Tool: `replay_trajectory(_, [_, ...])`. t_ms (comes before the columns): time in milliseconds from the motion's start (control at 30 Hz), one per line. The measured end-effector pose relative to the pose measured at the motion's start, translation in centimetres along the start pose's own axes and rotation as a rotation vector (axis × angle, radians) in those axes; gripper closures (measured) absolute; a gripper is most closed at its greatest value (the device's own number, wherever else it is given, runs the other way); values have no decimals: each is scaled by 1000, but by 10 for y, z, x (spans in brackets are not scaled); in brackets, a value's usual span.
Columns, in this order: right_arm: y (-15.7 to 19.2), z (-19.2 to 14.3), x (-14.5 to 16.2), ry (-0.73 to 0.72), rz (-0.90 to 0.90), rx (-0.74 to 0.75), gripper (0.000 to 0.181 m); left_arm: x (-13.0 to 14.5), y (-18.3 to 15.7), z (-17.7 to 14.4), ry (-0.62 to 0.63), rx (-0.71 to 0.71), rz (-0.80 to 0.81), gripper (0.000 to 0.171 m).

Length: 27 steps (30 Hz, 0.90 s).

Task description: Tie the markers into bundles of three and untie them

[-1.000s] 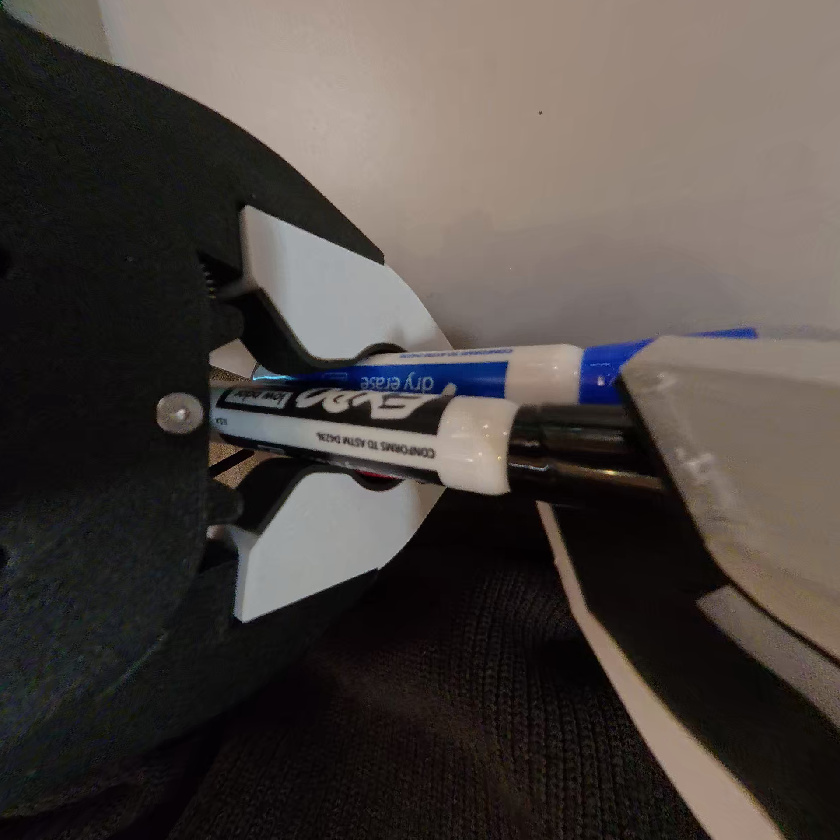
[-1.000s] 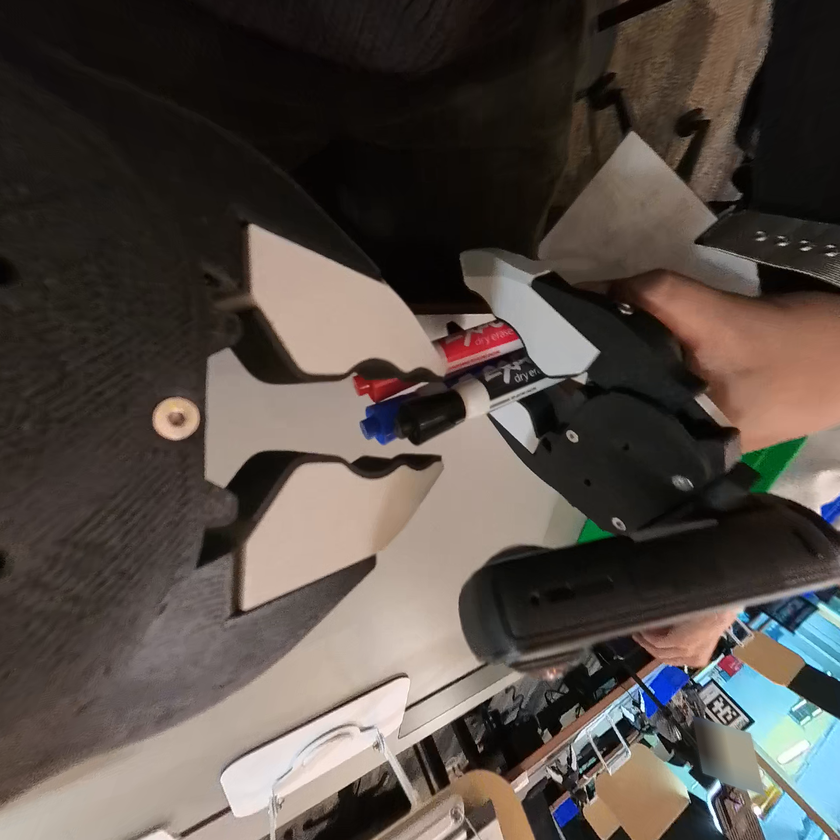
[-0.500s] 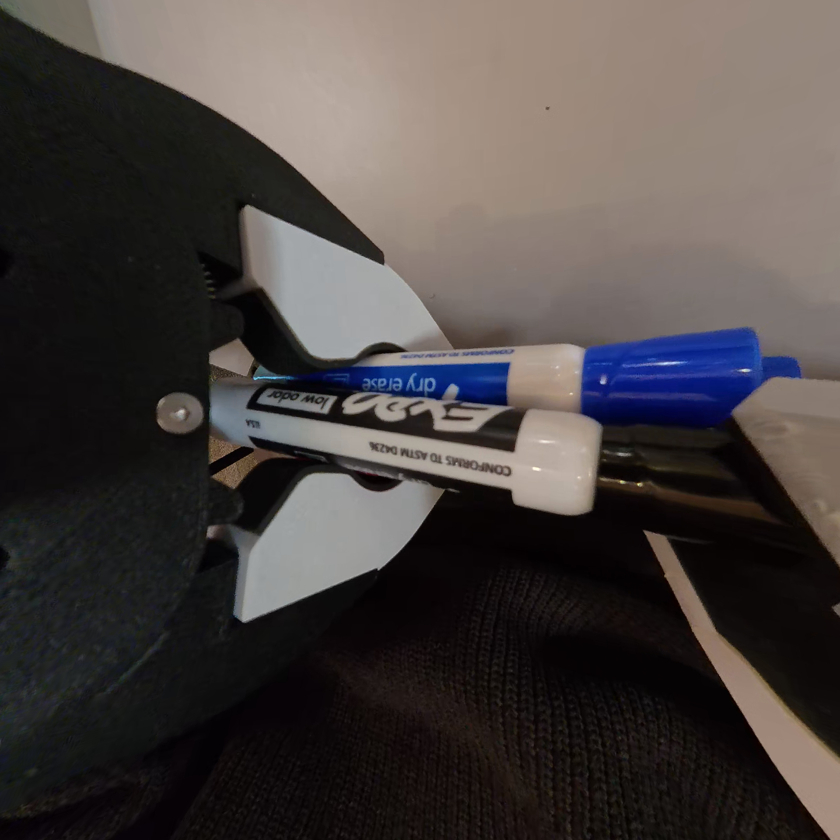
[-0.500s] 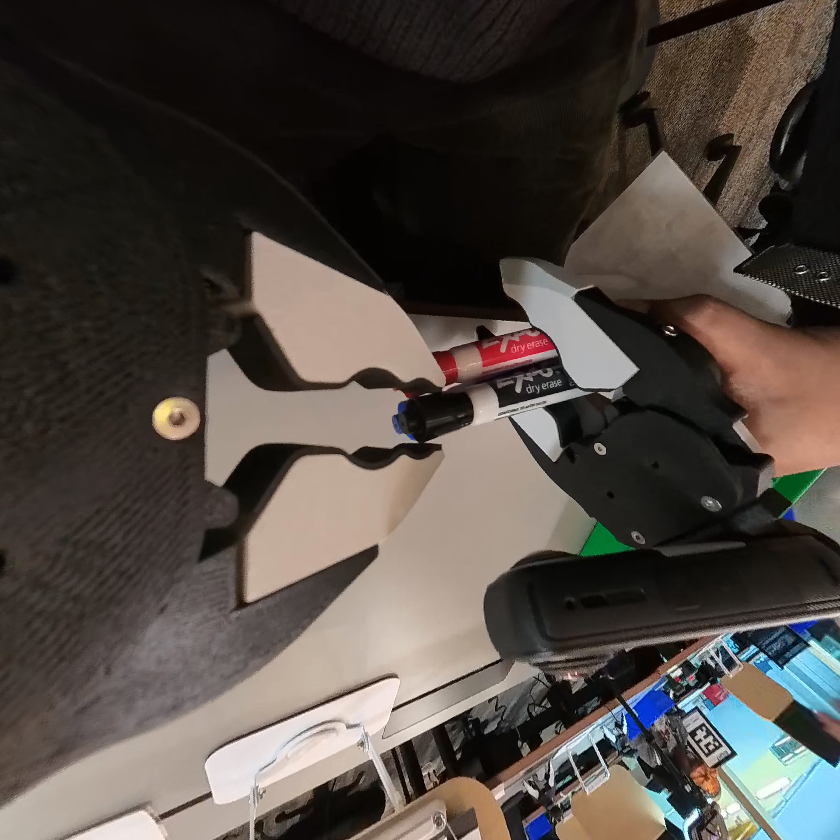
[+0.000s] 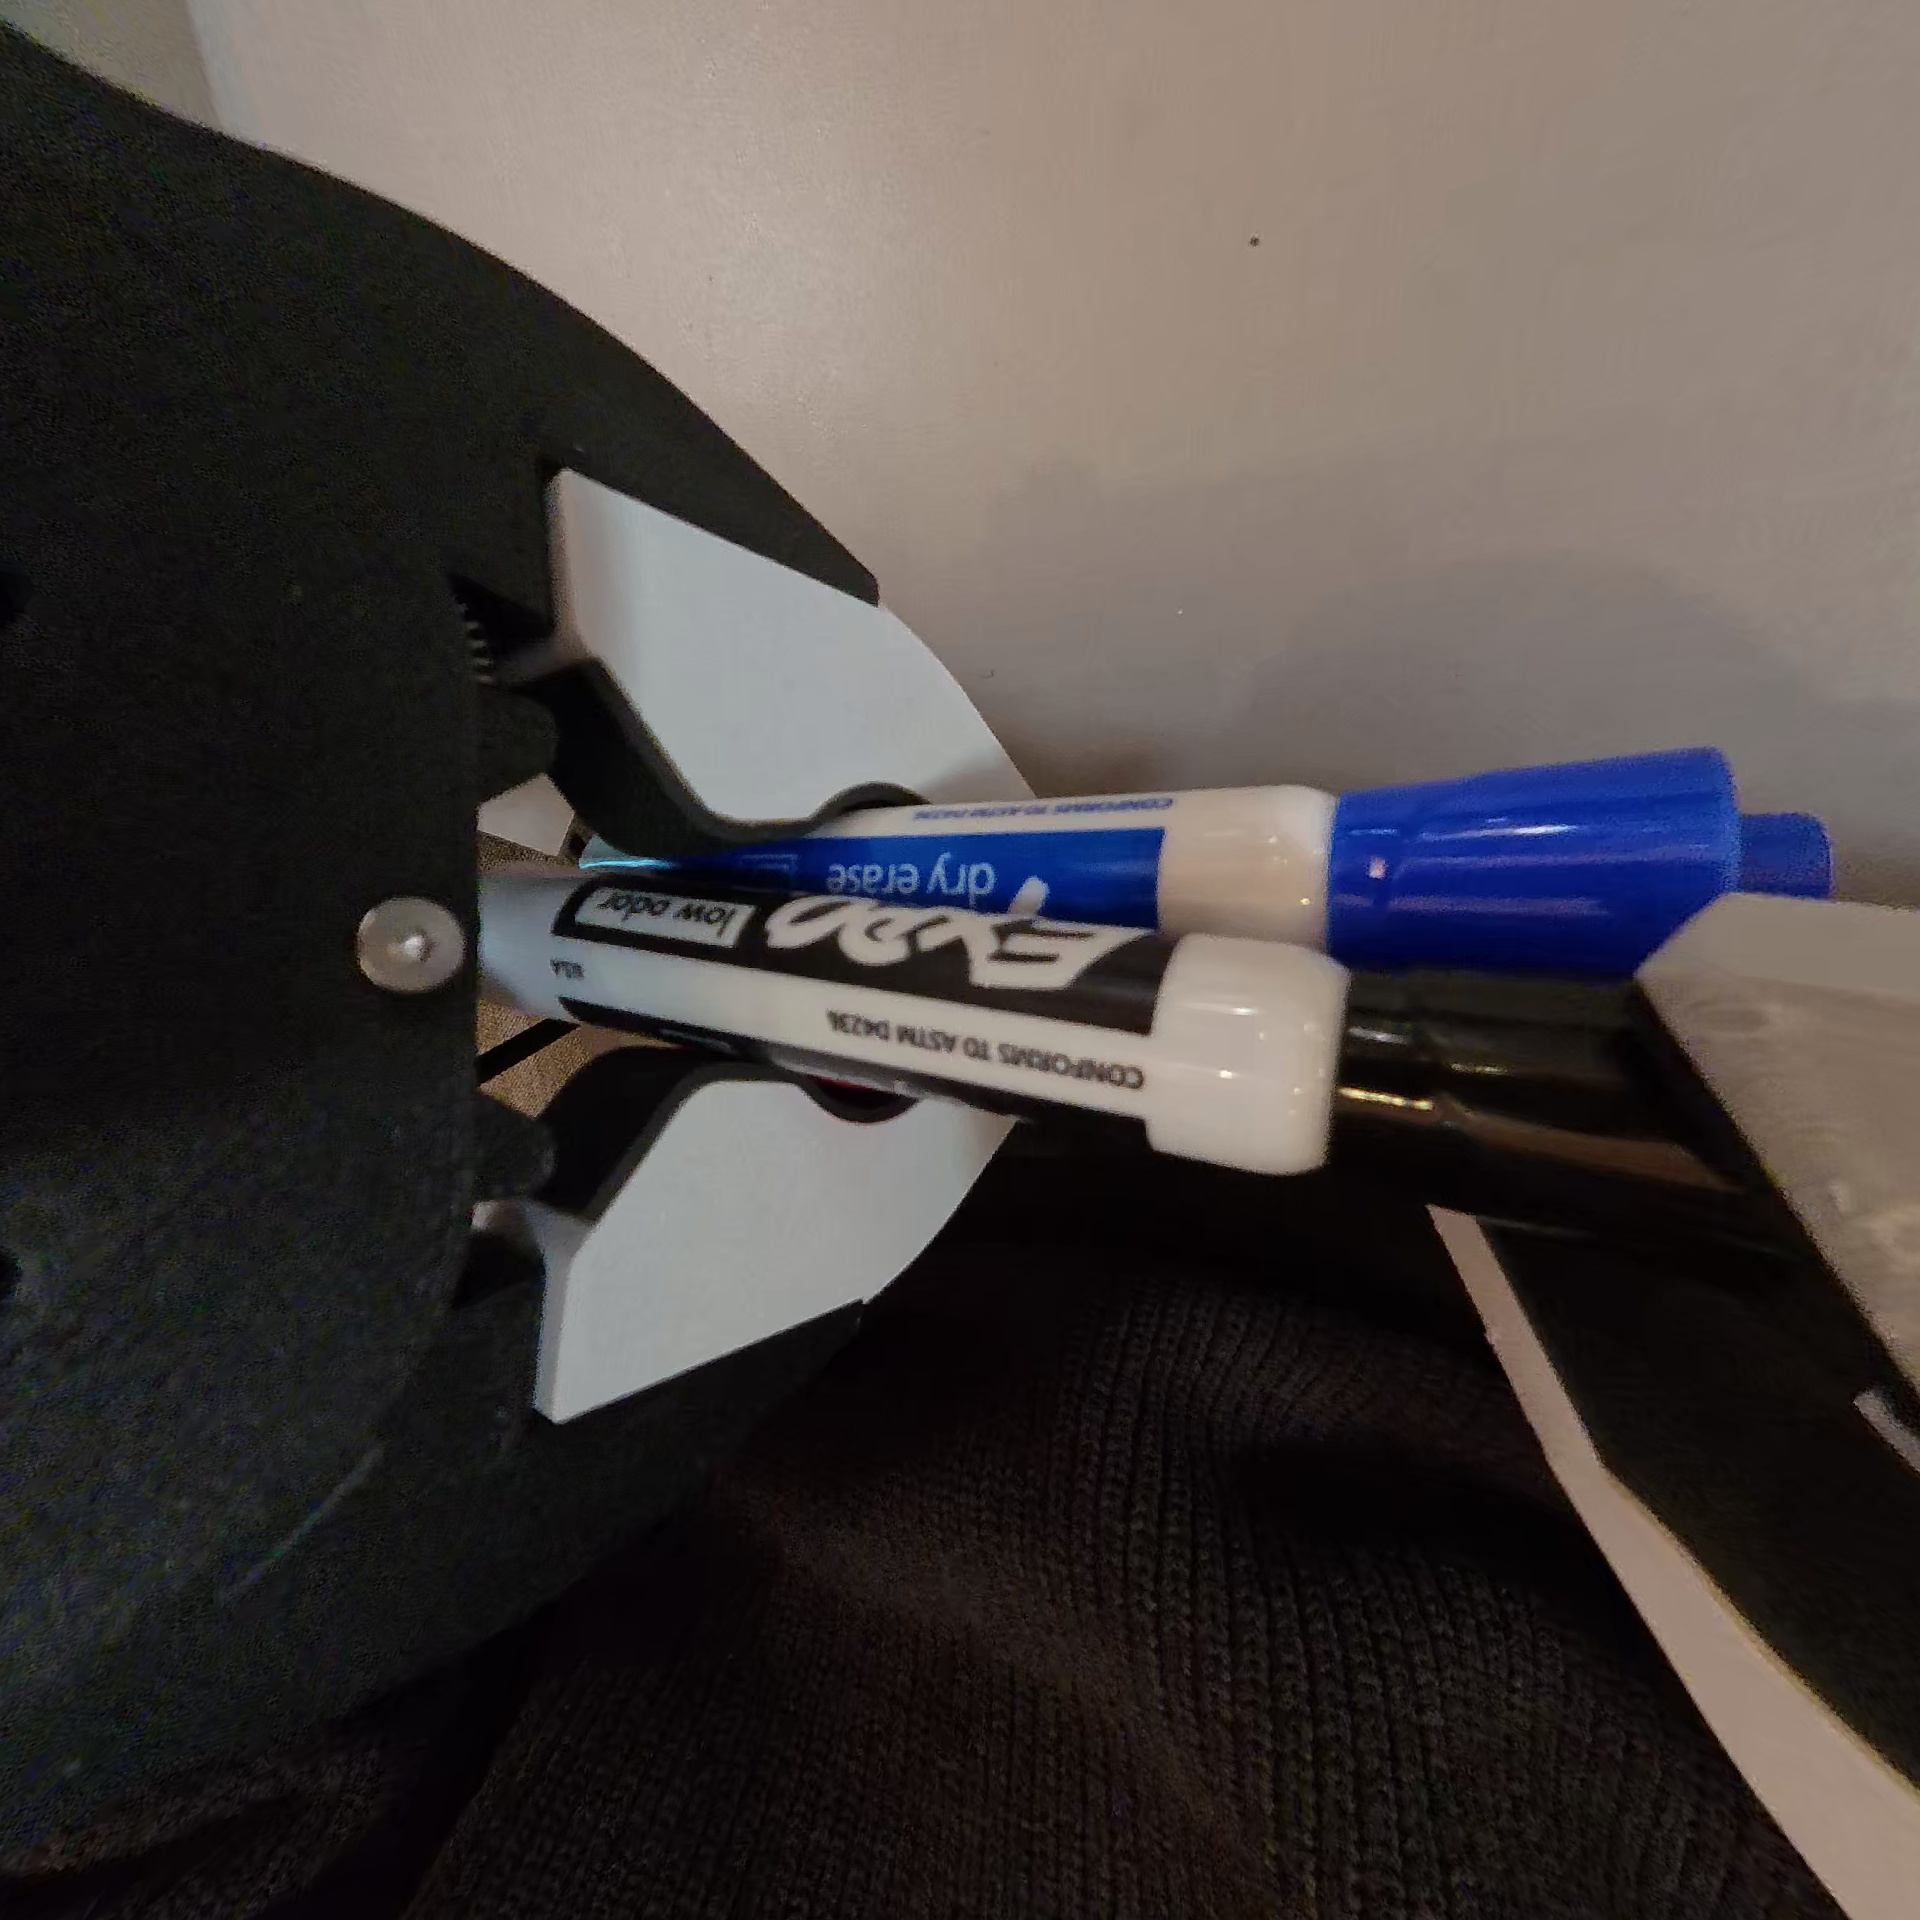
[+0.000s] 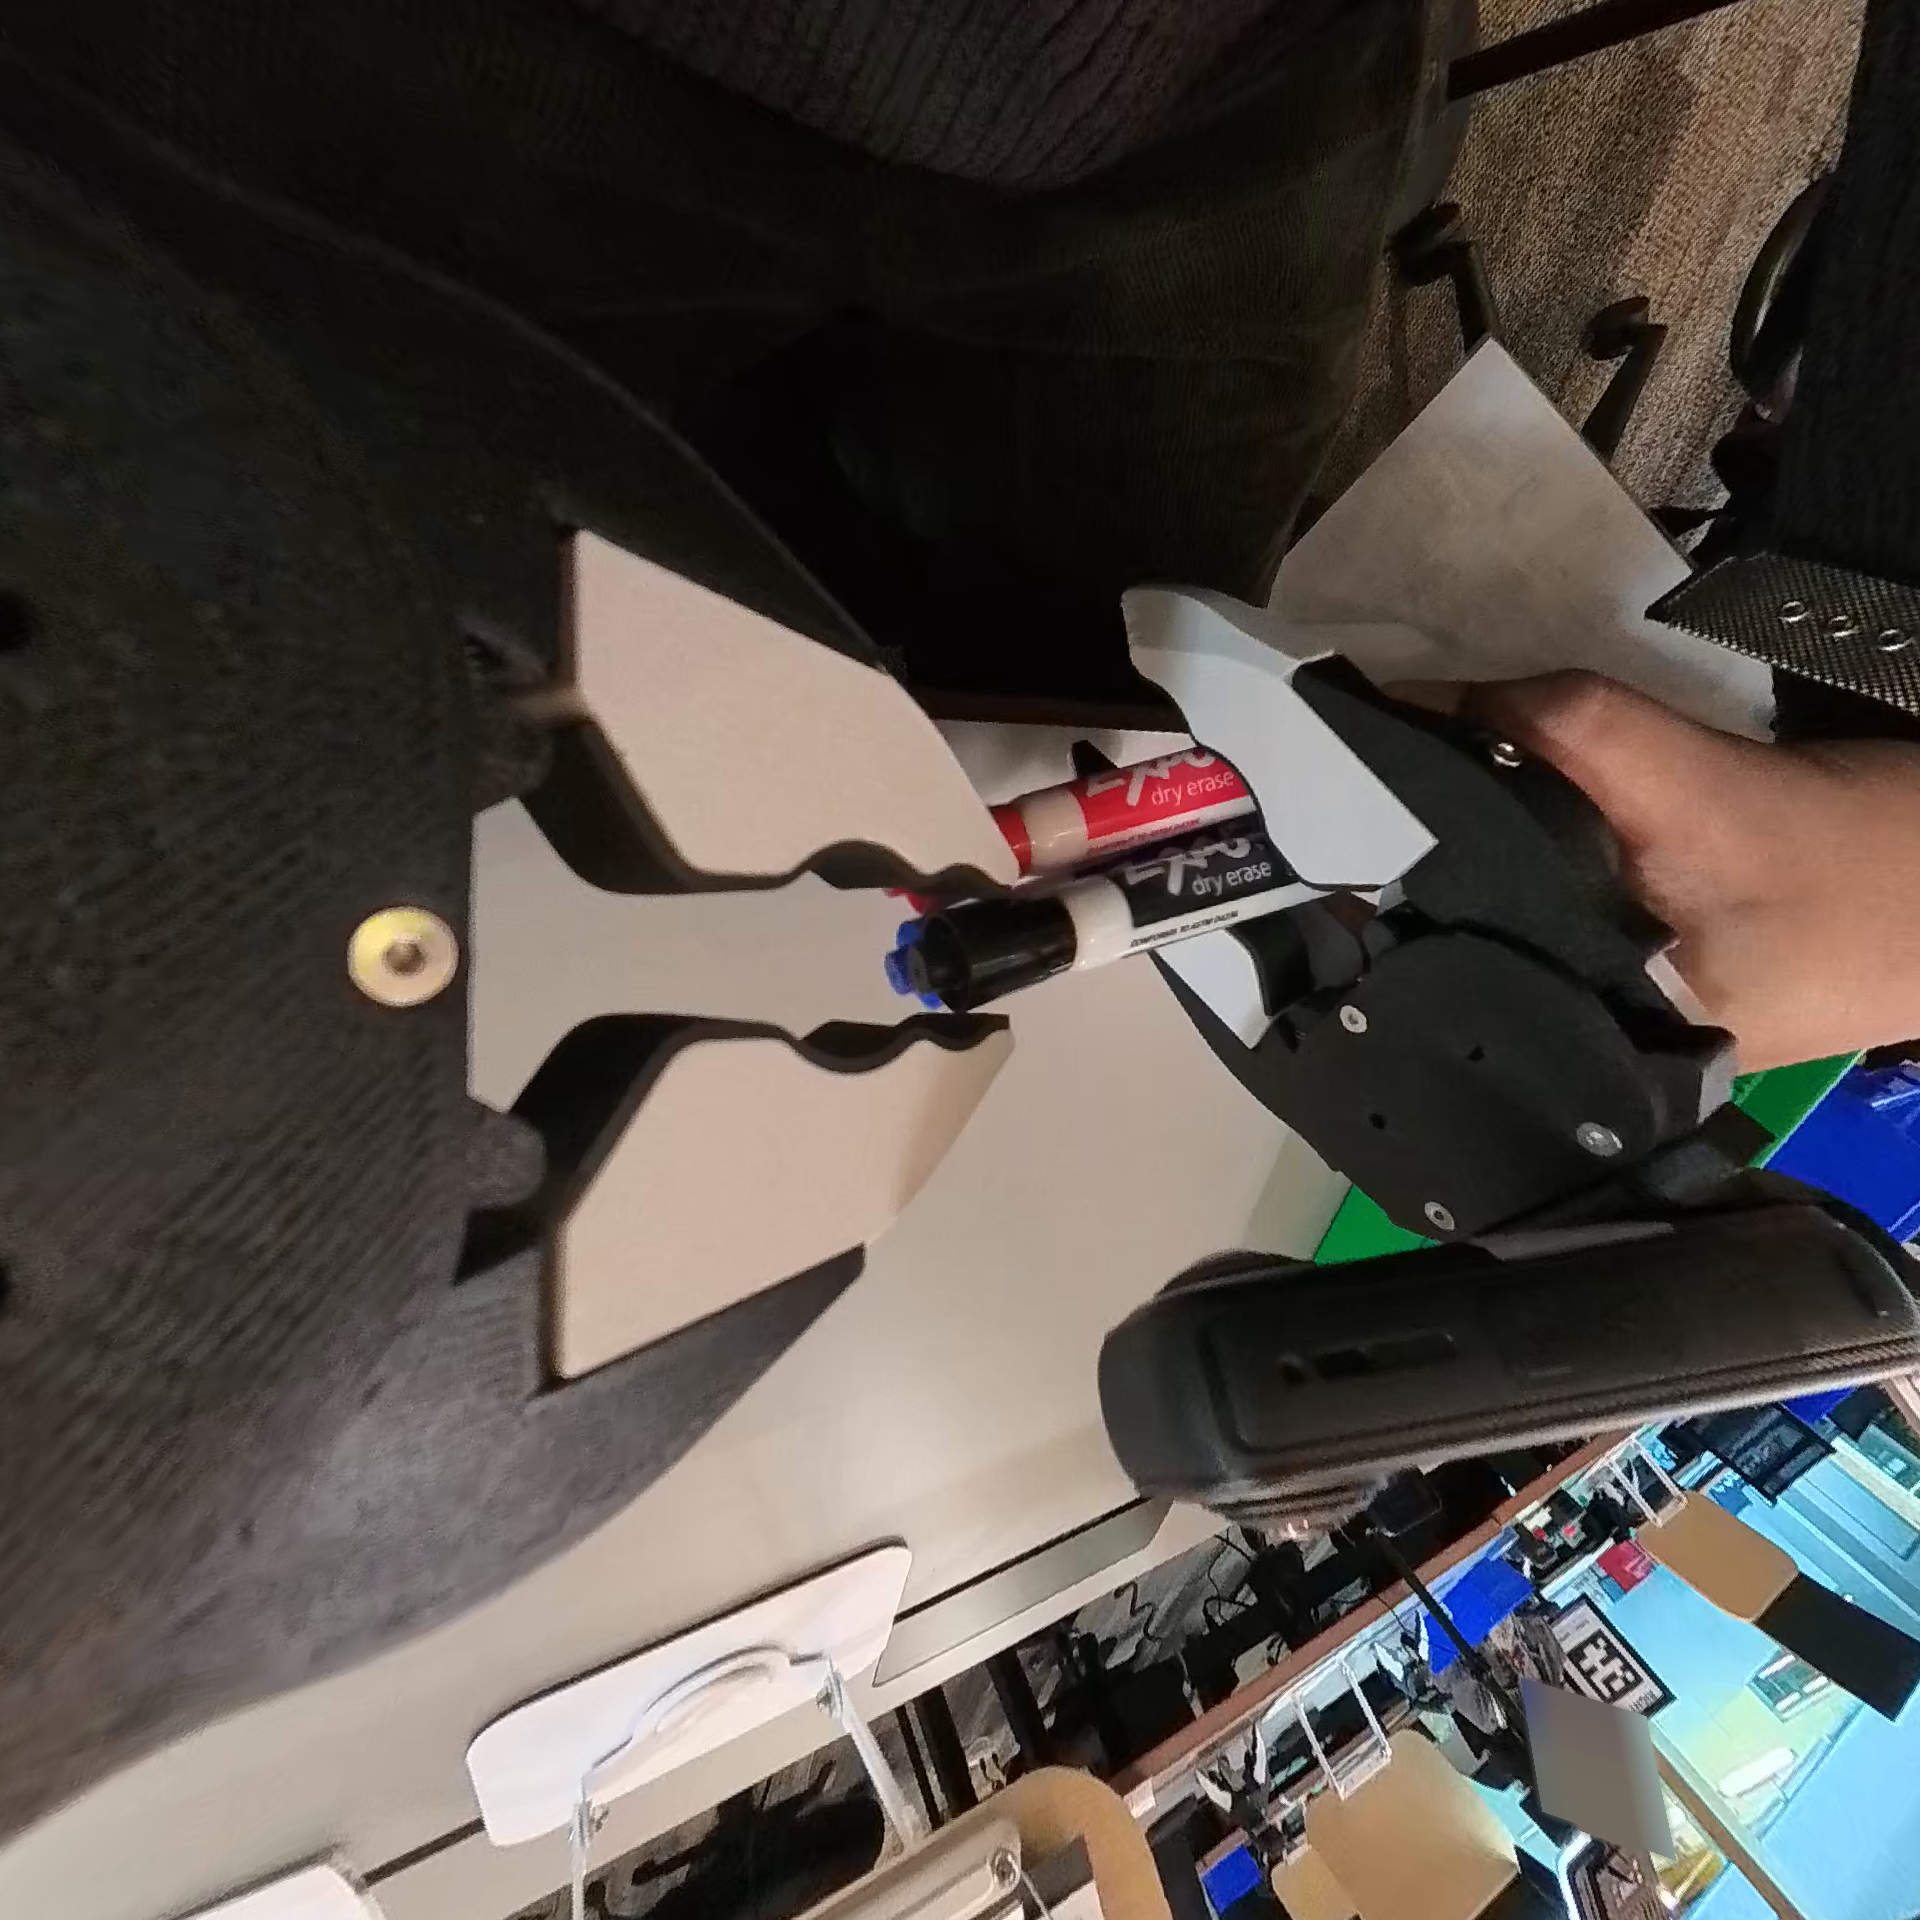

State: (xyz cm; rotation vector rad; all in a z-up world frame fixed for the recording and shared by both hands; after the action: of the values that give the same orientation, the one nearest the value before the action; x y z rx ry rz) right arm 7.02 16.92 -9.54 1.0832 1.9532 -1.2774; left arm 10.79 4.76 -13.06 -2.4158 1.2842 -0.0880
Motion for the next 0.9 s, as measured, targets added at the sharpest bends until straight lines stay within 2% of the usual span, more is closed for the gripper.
replay_trajectory(567, [2,2,-1,-1,-5,4,160,-1,-1,1,-4,4,5,128])
replay_trajectory(733, [-5,-3,-2,-24,29,24,153,3,2,-4,-16,-3,-14,128])
replay_trajectory(900, [-10,-7,-2,-55,82,23,159,6,4,-8,-28,-11,-22,128])
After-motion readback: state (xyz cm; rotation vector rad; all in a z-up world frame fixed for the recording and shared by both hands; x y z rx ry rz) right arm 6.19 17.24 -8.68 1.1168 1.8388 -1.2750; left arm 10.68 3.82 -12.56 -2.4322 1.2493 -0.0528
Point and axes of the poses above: each gripper's, where its closed fingertips meet, z out along the fingers, x out of its underside, y = z × x across the jaws, the point moved 7 cm from there along -z, back along the fingers, and after that the axes turned 3 degrees about z, right-handed, at the moved point
